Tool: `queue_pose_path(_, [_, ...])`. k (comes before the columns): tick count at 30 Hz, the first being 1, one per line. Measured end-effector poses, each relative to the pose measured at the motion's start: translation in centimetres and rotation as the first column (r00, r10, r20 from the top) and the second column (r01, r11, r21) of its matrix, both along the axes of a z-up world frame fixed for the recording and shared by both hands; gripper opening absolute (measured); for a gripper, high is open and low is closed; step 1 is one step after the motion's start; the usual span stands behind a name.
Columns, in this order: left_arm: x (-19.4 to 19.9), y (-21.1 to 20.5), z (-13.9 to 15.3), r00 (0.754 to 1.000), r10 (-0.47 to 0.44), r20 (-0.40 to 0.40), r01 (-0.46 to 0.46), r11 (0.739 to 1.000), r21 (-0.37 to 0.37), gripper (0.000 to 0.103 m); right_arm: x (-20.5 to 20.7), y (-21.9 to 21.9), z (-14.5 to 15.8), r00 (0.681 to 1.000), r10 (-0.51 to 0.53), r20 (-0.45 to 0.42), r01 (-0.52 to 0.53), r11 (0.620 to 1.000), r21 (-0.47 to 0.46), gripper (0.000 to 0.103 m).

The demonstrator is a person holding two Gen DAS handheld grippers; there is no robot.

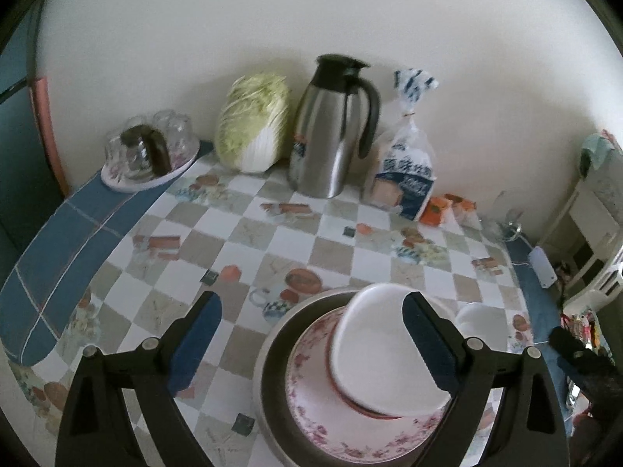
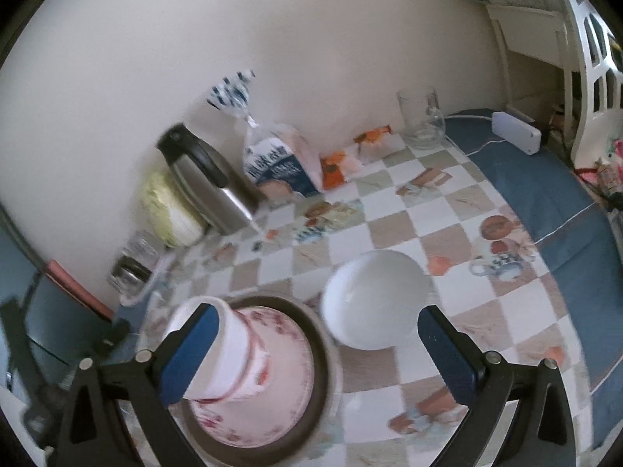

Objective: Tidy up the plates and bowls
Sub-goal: 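Move the right gripper to the large white round bowl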

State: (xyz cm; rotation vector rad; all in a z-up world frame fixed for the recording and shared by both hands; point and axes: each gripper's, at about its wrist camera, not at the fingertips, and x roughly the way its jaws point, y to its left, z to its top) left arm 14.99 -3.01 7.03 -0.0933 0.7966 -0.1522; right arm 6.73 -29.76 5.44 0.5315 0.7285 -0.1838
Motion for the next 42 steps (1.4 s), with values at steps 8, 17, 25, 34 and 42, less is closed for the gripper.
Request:
queue_pose_path(8, [1.0, -4.4, 3.1, 0.987, -0.159, 0.037, 0.159, 0.987, 0.014, 0.094, -0.7, -5.3, -2.5, 0.994, -0.099, -0.054, 0.101, 0.994, 0.037, 0.103])
queue_pose_path(17, [3.7, -13.1, 3.8, 0.926, -0.346, -0.149, 0.359, 0.931, 0.071, 0.094, 0.4, -8.3, -6.8, 0.983, -0.117, -0.139, 0.131, 0.986, 0.101, 0.096])
queue_pose_path(25, [4.4, -21.0, -1.3, 0.871, -0.394, -0.293, 0.478, 0.818, 0.32, 0.084, 1.0, -9.6, -10.1, 0.974, -0.114, -0.196, 0.151, 0.971, 0.184, 0.071])
queue_pose_path(34, [6.8, -24.7, -8.3, 0.816, -0.351, -0.46, 0.533, 0.766, 0.36, 0.051, 1.9, -9.8, -11.4, 0.977, -0.086, -0.195, 0.136, 0.957, 0.257, 0.053])
queue_pose_path(42, [8.0, -25.4, -11.8, 0.796, -0.317, -0.516, 0.525, 0.786, 0.326, 0.025, 2.5, -9.4, -12.0, 0.979, -0.068, -0.193, 0.121, 0.953, 0.277, 0.017])
